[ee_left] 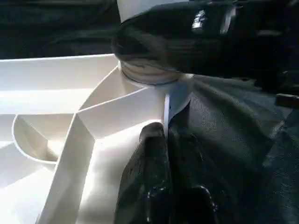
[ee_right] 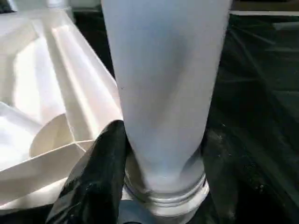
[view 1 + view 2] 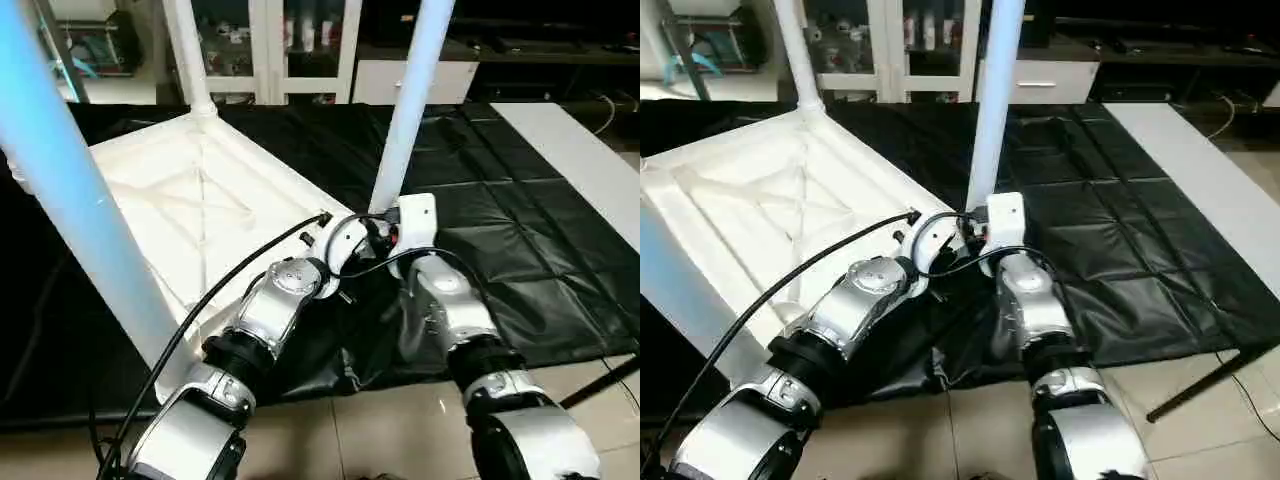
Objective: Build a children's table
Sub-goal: Rotate leg to tighten
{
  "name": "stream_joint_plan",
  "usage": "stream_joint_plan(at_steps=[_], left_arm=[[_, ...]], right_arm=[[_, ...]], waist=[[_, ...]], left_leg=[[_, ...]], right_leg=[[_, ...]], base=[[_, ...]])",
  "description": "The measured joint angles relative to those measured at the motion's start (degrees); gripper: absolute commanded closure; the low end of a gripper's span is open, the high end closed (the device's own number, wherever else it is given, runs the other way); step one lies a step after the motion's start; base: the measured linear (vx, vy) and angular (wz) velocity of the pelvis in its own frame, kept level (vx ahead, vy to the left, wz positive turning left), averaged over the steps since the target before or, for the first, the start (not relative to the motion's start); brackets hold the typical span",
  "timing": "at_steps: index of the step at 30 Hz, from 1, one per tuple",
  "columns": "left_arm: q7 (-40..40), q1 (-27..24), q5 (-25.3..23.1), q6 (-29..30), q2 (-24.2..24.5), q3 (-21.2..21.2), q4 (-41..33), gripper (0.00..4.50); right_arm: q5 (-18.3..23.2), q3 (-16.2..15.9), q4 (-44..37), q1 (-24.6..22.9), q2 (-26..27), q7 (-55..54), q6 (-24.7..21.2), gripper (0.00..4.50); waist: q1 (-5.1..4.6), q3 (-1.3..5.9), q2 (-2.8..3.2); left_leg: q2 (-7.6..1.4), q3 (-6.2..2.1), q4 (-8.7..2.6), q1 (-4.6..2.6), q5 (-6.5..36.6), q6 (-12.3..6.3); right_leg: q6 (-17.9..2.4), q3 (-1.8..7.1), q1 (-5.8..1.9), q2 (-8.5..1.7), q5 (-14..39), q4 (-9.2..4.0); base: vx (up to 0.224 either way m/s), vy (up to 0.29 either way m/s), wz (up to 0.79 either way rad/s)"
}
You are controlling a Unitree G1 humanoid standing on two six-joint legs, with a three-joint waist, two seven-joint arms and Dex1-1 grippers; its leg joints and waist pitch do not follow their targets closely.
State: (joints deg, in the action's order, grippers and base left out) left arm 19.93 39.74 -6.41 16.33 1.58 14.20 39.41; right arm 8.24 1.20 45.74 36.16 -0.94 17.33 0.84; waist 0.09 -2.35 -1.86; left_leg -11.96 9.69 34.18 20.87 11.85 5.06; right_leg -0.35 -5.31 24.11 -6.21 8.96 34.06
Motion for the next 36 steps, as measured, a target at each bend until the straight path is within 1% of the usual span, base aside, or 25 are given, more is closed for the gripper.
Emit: stream_joint_plan(at_steps=[1,2,3,6,8,9,10,12,13,14,15,17,19,21,23,24,27,30,33,36], left_arm=[[-0.14,0.02,0.00,-0.13,0.89,-0.67,-0.01,4.50],[-0.09,0.01,-0.01,-0.33,1.44,-0.91,-0.19,4.50],[0.92,-0.22,0.00,-0.51,2.20,-0.89,-0.84,4.50],[5.13,-1.53,0.03,-1.12,3.99,-0.39,-3.23,4.50],[9.61,-3.02,0.53,-1.28,5.72,0.62,-5.59,4.50],[12.30,-3.91,1.13,-1.29,6.83,1.28,-7.24,4.50],[15.19,-4.64,1.79,-1.31,7.94,1.80,-8.50,4.50],[19.58,-5.89,2.73,-1.38,10.10,2.46,-10.50,4.50],[21.22,-6.15,2.88,-1.26,11.04,2.81,-11.32,4.50],[22.76,-6.57,3.05,-1.15,11.72,3.51,-12.11,4.50],[25.27,-7.23,3.34,-1.03,13.05,4.05,-13.44,4.50],[28.38,-8.19,4.07,-0.57,14.67,4.40,-15.10,4.50],[32.37,-9.30,4.62,-0.89,16.82,4.95,-16.95,4.50],[37.77,-10.99,5.77,-3.05,20.29,6.17,-19.43,4.50],[41.78,-11.87,6.87,-3.09,22.40,6.96,-21.48,4.50],[43.82,-12.13,7.25,-2.91,23.20,7.29,-22.37,4.50],[46.60,-12.09,7.33,-2.71,23.93,8.64,-23.28,4.50],[47.82,-11.96,7.29,-2.78,23.77,9.56,-23.48,4.50],[47.89,-11.85,6.98,-3.11,23.66,9.88,-23.38,4.50],[47.99,-11.57,6.67,-3.27,23.78,9.96,-23.38,4.50]], right_arm=[[0.54,-0.88,-0.83,-1.26,0.39,2.43,-0.04,1.78],[0.75,-1.63,-1.13,-2.52,0.32,3.94,-0.24,1.78],[0.91,-2.40,-2.55,-4.46,0.13,5.41,-0.33,1.58],[0.85,-3.61,-7.19,-6.12,-2.46,7.55,-1.09,1.31],[0.63,-3.98,-10.72,-7.05,-4.77,9.09,-1.51,1.11],[0.62,-4.00,-12.55,-7.78,-6.12,10.15,-1.92,1.01],[0.66,-3.91,-14.12,-8.49,-7.62,11.29,-2.63,0.94],[0.96,-3.99,-17.53,-10.03,-9.60,14.33,-4.53,0.78],[1.44,-4.36,-19.84,-11.09,-10.82,16.59,-5.76,0.78],[1.99,-4.86,-21.85,-12.02,-12.19,18.86,-6.71,0.67],[3.11,-5.85,-25.05,-13.46,-15.01,22.47,-8.52,0.47],[4.16,-6.31,-27.88,-14.75,-18.11,26.33,-10.86,0.40],[5.37,-6.84,-30.30,-15.97,-21.26,30.77,-12.68,0.23],[6.04,-8.22,-31.84,-17.11,-24.71,36.25,-14.04,0.05],[6.47,-8.71,-31.90,-17.46,-25.80,39.65,-14.60,0.05],[6.83,-9.26,-31.95,-17.42,-25.80,41.21,-14.75,0.05],[6.88,-11.74,-32.16,-17.13,-25.65,44.01,-15.08,0.05],[5.93,-14.16,-32.03,-16.04,-25.63,45.75,-14.14,0.05],[4.55,-15.68,-31.57,-15.68,-25.65,46.79,-13.47,0.05],[2.54,-17.45,-28.36,-13.85,-25.46,48.06,-11.76,0.05]], waist=[[-0.53,-0.02,-0.06],[-0.74,-0.03,-0.06],[-0.58,-0.08,0.02],[0.23,-0.10,0.12],[0.70,-0.09,0.12],[1.15,-0.09,0.13],[1.85,-0.09,0.12],[2.43,-0.09,0.11],[2.60,-0.09,0.11],[2.71,-0.09,0.11],[2.93,-0.09,0.11],[2.92,-0.07,0.06],[2.83,-0.07,0.06],[2.79,-0.06,0.03],[2.87,-0.04,0.02],[3.01,-0.04,0.04],[3.45,-0.03,0.03],[3.44,0.00,-0.03],[3.42,0.10,-0.22],[3.32,0.10,-0.25]], left_leg=[[-0.02,0.03,0.00,-0.01,0.02,-0.04],[-0.03,0.03,0.00,0.06,0.02,-0.04],[-0.04,0.04,0.00,0.20,0.01,-0.04],[-0.02,0.14,0.05,0.23,-0.03,-0.09],[-0.02,0.18,0.05,0.19,-0.03,-0.10],[-0.03,0.18,0.05,0.16,-0.03,-0.09],[-0.03,0.20,0.06,0.13,-0.04,-0.07],[-0.03,0.25,0.10,0.10,-0.04,-0.05],[-0.03,0.27,0.13,0.14,-0.04,-0.05],[-0.02,0.35,0.13,0.07,0.02,0.05],[0.01,0.41,0.16,0.03,0.09,0.16],[0.05,0.45,0.15,0.03,0.12,0.16],[0.08,0.52,0.06,-0.26,0.14,0.15],[0.11,0.56,-0.05,-0.57,0.17,0.14],[0.08,0.59,-0.08,-0.81,0.16,0.14],[0.08,0.61,-0.08,-0.79,0.16,0.14],[0.08,0.81,-0.07,-0.78,0.15,0.13],[0.09,1.04,-0.04,-0.79,0.14,0.12],[0.09,1.20,-0.03,-0.79,0.14,0.11],[0.08,1.28,-0.02,-0.78,0.14,0.11]], right_leg=[[0.00,0.01,0.05,0.01,0.00,0.00],[0.00,-0.02,0.13,0.01,0.00,0.01],[0.00,-0.02,0.31,0.01,0.00,0.04],[-0.02,0.05,0.70,-0.04,-0.02,0.18],[-0.03,0.09,0.69,-0.05,-0.01,0.22],[-0.03,0.10,0.69,-0.05,-0.01,0.24],[-0.03,0.12,0.68,-0.05,-0.01,0.30],[-0.03,0.21,0.63,-0.06,-0.01,0.34],[-0.03,0.25,0.62,-0.06,-0.01,0.33],[-0.03,0.39,0.52,-0.07,-0.01,0.32],[-0.03,0.56,0.47,-0.08,0.00,0.30],[-0.02,0.81,0.29,-0.07,0.00,0.25],[0.01,1.12,0.01,0.03,0.01,0.10],[0.22,1.28,-0.22,0.08,0.14,0.07],[0.29,1.38,-0.25,0.16,0.18,0.10],[0.29,1.44,-0.25,0.18,0.18,0.12],[0.29,1.65,-0.35,0.18,0.19,0.11],[0.29,1.74,-0.43,0.04,0.19,0.08],[0.31,1.75,-0.46,-0.01,0.20,0.05],[0.32,1.75,-0.46,-0.01,0.21,0.06]], base=[[0.000,0.000,0.00],[0.000,0.000,0.00],[0.000,0.000,0.00],[0.000,0.000,0.00],[0.000,0.000,0.00],[0.000,0.000,0.00],[0.000,0.000,0.00],[0.000,0.000,0.00],[0.000,0.000,0.00],[0.000,0.000,0.00],[0.000,0.000,0.00],[0.000,0.000,0.00],[0.000,0.000,0.00],[0.000,0.000,0.00],[0.000,0.000,0.00],[0.000,0.000,0.00],[0.000,0.000,0.00],[0.000,0.000,0.00],[0.000,0.000,0.00],[0.000,0.000,0.00]])
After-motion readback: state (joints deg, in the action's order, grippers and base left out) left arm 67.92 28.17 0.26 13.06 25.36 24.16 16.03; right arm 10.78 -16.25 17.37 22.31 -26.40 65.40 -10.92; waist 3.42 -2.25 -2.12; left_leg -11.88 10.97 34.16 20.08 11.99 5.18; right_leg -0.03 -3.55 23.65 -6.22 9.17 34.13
